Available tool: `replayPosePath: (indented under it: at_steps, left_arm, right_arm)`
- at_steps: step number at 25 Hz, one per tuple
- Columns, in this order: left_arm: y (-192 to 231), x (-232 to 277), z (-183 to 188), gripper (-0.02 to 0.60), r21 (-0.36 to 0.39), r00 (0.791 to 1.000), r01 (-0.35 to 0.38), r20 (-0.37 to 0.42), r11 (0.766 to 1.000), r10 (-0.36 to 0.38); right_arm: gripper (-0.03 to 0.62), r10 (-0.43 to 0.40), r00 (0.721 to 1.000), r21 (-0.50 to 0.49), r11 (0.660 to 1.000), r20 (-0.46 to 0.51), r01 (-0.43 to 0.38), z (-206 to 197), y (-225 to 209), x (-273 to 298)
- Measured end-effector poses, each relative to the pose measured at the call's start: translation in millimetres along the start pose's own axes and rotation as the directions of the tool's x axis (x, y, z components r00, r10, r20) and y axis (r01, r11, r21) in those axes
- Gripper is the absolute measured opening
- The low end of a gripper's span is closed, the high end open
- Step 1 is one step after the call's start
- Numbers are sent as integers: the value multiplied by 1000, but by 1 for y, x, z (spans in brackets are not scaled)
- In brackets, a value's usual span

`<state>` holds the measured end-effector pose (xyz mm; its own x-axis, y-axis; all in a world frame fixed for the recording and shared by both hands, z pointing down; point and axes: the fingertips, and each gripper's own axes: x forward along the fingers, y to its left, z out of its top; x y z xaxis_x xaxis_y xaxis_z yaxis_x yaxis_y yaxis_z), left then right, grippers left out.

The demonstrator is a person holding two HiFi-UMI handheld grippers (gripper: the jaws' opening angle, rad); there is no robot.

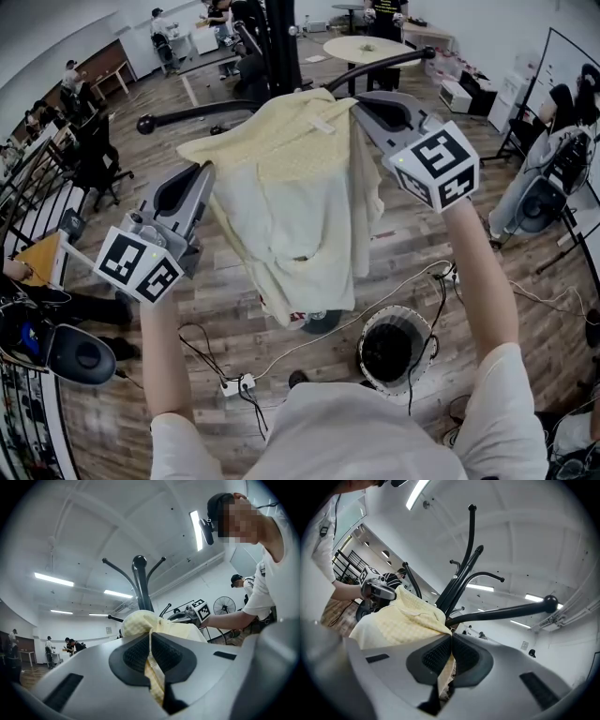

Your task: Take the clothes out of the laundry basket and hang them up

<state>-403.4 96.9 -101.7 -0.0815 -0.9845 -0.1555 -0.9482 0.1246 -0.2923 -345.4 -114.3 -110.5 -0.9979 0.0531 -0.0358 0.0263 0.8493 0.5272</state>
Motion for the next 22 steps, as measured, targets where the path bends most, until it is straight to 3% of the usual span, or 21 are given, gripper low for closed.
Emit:
replayPosePath:
  at_steps: [12,22]
  left_arm:
    - [-5,9,-43,26,-82,999,28,-35,996,-31]
    - [-15,8,-71,26,-146,998,42,-43,988,-48]
  right_arm:
    - [11,26,997,79,997,-79,-20,-57,23,-1]
    - [11,49,994,128,991,-100,-36,-80,47,-8]
